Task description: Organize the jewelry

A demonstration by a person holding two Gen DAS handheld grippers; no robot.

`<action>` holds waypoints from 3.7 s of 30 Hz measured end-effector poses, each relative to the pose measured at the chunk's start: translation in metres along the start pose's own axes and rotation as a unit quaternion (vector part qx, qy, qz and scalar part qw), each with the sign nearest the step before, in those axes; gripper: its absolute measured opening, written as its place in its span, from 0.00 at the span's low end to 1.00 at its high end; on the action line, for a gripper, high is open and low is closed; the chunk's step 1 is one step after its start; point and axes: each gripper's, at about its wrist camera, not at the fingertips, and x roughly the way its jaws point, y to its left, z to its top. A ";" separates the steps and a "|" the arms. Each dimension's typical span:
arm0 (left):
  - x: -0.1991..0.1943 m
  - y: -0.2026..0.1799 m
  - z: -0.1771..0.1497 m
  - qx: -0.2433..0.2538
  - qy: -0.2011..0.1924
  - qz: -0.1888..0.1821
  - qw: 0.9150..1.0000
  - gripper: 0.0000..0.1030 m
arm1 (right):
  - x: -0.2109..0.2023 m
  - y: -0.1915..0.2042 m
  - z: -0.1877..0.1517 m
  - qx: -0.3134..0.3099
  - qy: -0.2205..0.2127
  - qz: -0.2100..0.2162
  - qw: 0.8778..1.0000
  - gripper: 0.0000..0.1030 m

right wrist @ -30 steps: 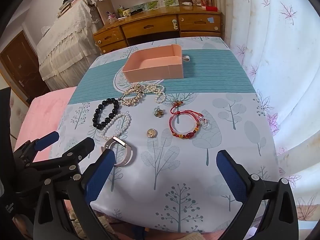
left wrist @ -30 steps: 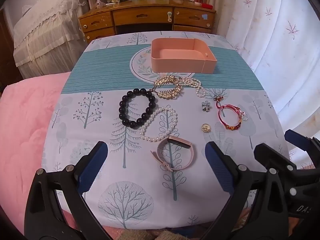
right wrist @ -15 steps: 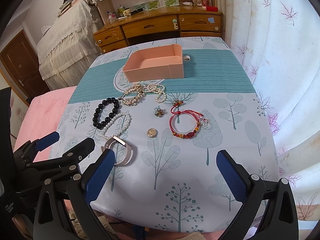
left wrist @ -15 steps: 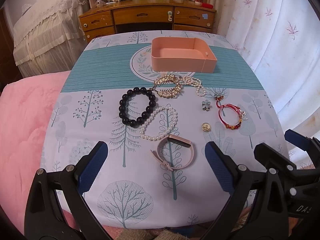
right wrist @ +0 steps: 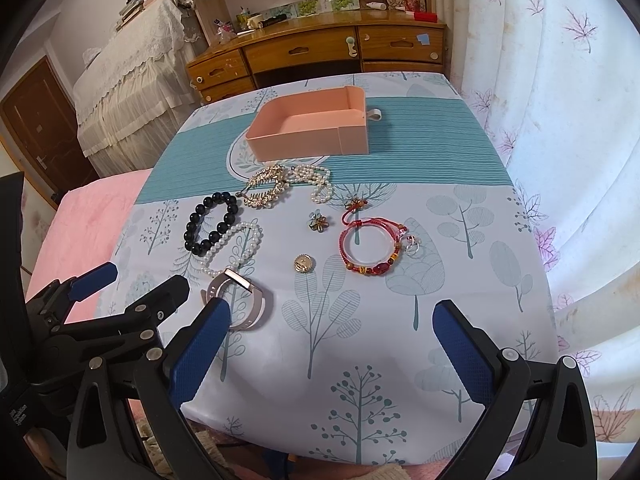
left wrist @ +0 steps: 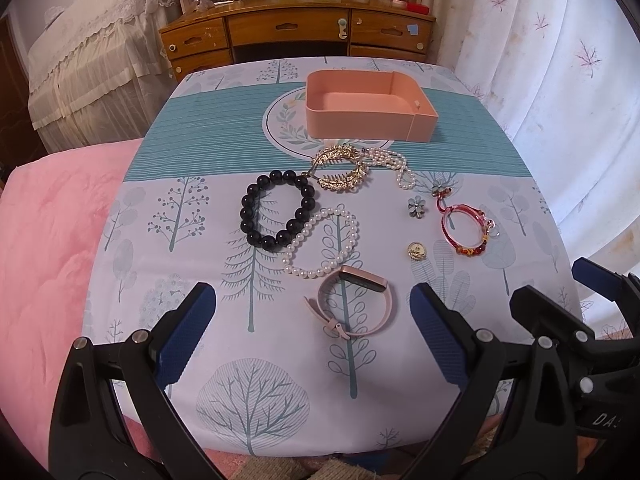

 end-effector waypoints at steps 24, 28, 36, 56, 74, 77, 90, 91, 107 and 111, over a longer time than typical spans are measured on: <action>0.011 0.023 0.016 -0.031 0.012 0.004 0.999 0.94 | 0.025 -0.017 0.013 0.017 0.025 -0.010 0.999 0.81; 0.018 0.044 0.024 -0.051 0.016 0.002 0.999 0.94 | 0.029 -0.022 0.020 0.024 0.030 -0.011 0.999 0.78; 0.034 0.076 0.043 -0.070 0.040 -0.001 0.997 0.94 | 0.038 -0.046 0.045 0.033 0.036 -0.023 0.999 0.75; 0.124 0.097 0.070 -0.035 0.115 -0.008 0.993 0.74 | 0.116 -0.105 0.047 0.075 0.120 -0.028 0.989 0.52; 0.168 0.091 0.083 -0.039 0.153 -0.008 0.987 0.65 | 0.144 -0.076 0.040 0.101 0.145 0.019 0.984 0.44; 0.173 0.091 0.086 -0.040 0.156 -0.005 0.987 0.64 | 0.147 -0.073 0.042 0.106 0.139 0.016 0.985 0.42; 0.186 0.089 0.089 -0.028 0.162 -0.001 0.986 0.64 | 0.160 -0.034 0.048 0.008 0.118 -0.008 0.993 0.14; 0.188 0.089 0.091 -0.028 0.166 -0.001 0.986 0.64 | 0.161 -0.032 0.049 0.005 0.117 -0.009 0.993 0.13; 0.169 0.084 0.111 -0.050 0.135 -0.033 0.989 0.12 | 0.132 -0.039 0.054 0.021 0.092 0.038 0.995 0.11; 0.139 0.079 0.130 -0.045 0.099 -0.046 0.993 0.12 | 0.114 -0.037 0.066 0.020 0.074 0.046 0.996 0.11</action>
